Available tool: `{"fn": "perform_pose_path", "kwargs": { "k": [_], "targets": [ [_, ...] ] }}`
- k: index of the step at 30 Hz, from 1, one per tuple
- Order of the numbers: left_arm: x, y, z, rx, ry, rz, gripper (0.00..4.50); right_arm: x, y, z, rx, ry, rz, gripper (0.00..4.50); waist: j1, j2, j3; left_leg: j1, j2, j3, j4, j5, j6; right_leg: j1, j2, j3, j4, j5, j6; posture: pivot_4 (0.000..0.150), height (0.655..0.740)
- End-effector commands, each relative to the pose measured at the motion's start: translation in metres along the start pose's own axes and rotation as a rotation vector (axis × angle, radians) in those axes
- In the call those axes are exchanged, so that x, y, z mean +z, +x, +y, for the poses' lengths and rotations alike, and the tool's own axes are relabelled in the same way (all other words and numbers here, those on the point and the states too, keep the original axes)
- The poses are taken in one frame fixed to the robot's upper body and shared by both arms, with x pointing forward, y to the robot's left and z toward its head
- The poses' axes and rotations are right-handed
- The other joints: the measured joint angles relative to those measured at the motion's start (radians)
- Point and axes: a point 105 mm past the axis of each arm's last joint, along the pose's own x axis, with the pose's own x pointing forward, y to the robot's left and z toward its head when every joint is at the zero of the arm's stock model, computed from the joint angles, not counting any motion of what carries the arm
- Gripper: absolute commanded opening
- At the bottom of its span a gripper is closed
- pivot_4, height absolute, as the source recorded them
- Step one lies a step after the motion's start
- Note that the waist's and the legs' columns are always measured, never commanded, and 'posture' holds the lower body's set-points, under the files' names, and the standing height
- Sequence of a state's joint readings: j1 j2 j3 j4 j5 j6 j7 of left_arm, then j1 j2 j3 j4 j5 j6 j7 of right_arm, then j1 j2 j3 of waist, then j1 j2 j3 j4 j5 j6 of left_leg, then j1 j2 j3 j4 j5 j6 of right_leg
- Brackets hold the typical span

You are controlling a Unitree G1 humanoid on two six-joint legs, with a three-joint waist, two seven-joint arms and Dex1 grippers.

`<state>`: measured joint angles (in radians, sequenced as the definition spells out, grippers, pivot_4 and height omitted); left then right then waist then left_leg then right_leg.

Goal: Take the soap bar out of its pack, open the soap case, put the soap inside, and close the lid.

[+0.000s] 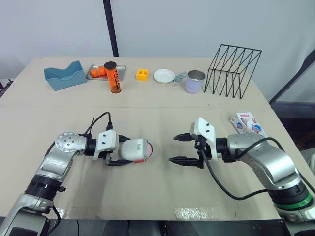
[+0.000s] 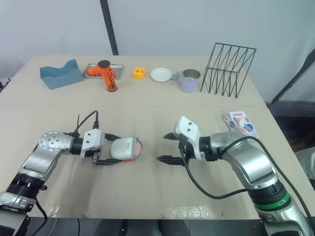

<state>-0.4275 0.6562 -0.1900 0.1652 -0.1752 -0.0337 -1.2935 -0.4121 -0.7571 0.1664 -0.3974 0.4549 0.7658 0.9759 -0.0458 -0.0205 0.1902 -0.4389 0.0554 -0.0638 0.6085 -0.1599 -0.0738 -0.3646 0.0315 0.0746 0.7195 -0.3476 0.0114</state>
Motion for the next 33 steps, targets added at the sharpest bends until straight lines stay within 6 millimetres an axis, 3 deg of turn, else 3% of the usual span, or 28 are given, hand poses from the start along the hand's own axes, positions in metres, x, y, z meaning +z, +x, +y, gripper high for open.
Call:
{"fn": "perform_pose_path", "kwargs": {
  "k": [1, 12, 17, 26, 33],
  "targets": [
    [0.014, -0.005, 0.008, 0.006, 0.052, -0.007, 3.53, 0.009, 0.000, 0.002, 0.006, -0.034, -0.018, 4.41, 0.000, 0.000, 0.000, 0.000, 0.000, 0.000, 0.000, 0.000, 0.000, 0.000, 0.000, 0.000, 0.000, 0.000, 0.000, 0.150, 0.7371],
    [0.026, -0.007, 0.015, 0.064, 0.121, -0.082, 3.53, 0.013, -0.002, 0.002, 0.000, 0.019, -0.044, 4.41, 0.000, 0.000, 0.000, 0.000, 0.000, 0.000, 0.000, 0.000, 0.000, 0.000, 0.000, 0.000, 0.000, 0.000, 0.000, 0.150, 0.7371],
    [0.022, -0.010, 0.012, 0.085, 0.126, -0.098, 3.53, 0.021, -0.002, 0.003, 0.016, 0.098, -0.095, 4.41, -0.001, 0.000, 0.000, 0.000, 0.000, 0.000, 0.000, 0.000, 0.000, 0.000, 0.000, 0.000, 0.000, 0.000, 0.000, 0.150, 0.7371],
    [0.032, -0.011, 0.019, 0.171, 0.201, -0.171, 3.53, 0.034, 0.013, 0.012, 0.091, 0.310, -0.166, 4.41, 0.000, 0.000, 0.000, 0.000, 0.000, 0.000, 0.000, 0.000, 0.000, 0.000, 0.000, 0.000, 0.000, 0.000, 0.000, 0.150, 0.7371],
    [0.034, -0.011, 0.017, 0.189, 0.236, -0.191, 3.53, 0.047, 0.019, 0.008, 0.186, 0.645, -0.260, 4.41, -0.001, 0.000, 0.000, 0.000, 0.000, 0.000, 0.000, 0.000, 0.000, 0.000, 0.000, 0.000, 0.000, 0.000, 0.000, 0.150, 0.7371]
  ]
}}
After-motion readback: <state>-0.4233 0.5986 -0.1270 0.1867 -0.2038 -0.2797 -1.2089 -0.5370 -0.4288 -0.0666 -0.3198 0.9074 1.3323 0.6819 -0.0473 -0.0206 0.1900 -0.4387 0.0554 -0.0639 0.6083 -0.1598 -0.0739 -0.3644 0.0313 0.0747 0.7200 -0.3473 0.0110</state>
